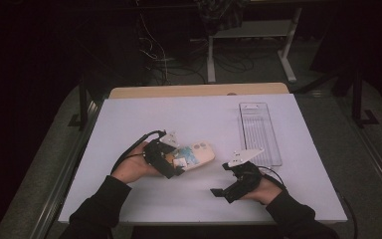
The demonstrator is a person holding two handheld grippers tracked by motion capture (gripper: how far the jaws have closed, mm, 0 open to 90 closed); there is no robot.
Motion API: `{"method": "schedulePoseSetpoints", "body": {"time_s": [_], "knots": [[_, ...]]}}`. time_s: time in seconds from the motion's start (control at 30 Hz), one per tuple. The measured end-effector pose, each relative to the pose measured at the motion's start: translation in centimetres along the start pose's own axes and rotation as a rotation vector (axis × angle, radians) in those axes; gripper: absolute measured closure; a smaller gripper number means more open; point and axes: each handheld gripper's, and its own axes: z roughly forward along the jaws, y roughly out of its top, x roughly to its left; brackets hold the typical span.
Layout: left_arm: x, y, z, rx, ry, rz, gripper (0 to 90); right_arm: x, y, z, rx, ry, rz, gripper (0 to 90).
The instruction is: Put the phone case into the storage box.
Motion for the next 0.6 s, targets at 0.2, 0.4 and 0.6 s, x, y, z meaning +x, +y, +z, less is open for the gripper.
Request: {"method": "schedulePoseSetpoints", "body": {"time_s": [0.2, 0.4, 0.6], "knots": [[0.1, -0.6, -1.2, -0.046, -0.011, -0.03, 10.9, -0.1, 0.2, -0.1, -0.01, 0.003, 0.009, 1.2], [0.3, -1.0, -2.1, -0.05, -0.018, -0.032, 10.9, -0.1, 0.4, -0.1, -0.008, -0.002, 0.008, 1.2], [0.4, -1.4, -3.1, -0.049, -0.031, -0.025, 11.0, -0.3, 0.8, -0.3, -0.025, -0.007, 0.015, 1.2]]}}
